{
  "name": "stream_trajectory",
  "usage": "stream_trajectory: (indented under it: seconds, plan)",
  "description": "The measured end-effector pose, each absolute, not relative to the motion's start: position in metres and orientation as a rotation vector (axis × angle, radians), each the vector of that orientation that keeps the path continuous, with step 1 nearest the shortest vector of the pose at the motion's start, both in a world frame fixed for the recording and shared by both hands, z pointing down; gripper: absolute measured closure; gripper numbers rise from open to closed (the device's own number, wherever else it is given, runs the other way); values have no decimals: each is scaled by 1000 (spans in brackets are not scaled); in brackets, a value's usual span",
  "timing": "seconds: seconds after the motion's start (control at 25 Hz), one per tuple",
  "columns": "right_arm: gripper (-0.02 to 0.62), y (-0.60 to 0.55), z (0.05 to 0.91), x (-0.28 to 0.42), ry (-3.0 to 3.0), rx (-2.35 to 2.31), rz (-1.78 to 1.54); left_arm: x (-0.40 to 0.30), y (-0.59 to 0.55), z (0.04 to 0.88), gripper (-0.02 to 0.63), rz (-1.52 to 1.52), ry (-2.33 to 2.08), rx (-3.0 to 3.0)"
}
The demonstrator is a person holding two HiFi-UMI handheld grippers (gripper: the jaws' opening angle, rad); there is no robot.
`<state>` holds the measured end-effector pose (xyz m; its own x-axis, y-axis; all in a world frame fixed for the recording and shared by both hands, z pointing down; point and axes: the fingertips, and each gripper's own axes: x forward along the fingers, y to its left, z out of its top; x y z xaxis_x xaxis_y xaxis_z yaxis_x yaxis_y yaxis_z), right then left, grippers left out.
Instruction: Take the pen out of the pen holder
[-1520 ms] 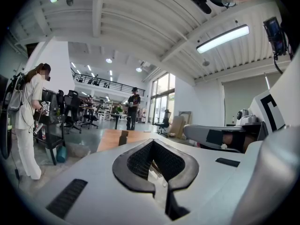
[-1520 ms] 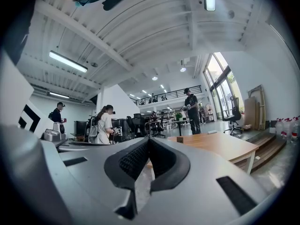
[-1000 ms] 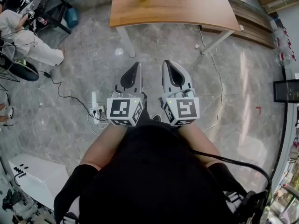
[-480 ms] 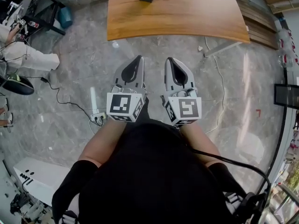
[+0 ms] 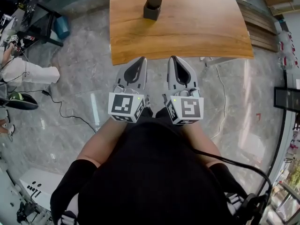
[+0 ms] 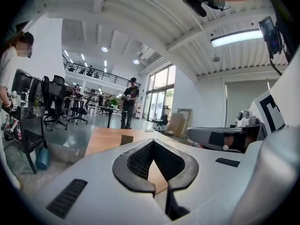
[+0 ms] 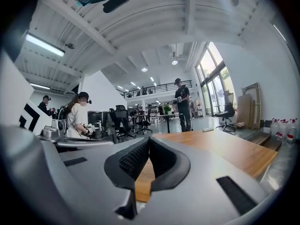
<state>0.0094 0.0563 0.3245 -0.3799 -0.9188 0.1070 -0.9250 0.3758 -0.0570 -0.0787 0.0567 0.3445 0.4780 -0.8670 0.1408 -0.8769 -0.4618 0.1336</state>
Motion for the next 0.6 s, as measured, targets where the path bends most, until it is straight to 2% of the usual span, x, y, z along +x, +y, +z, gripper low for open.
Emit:
stream_trajectory:
  seconds: [0.6]
  plan:
    - [581, -84, 340, 13, -2619, 1603, 212, -69, -70, 358, 606, 146, -1598, 2465]
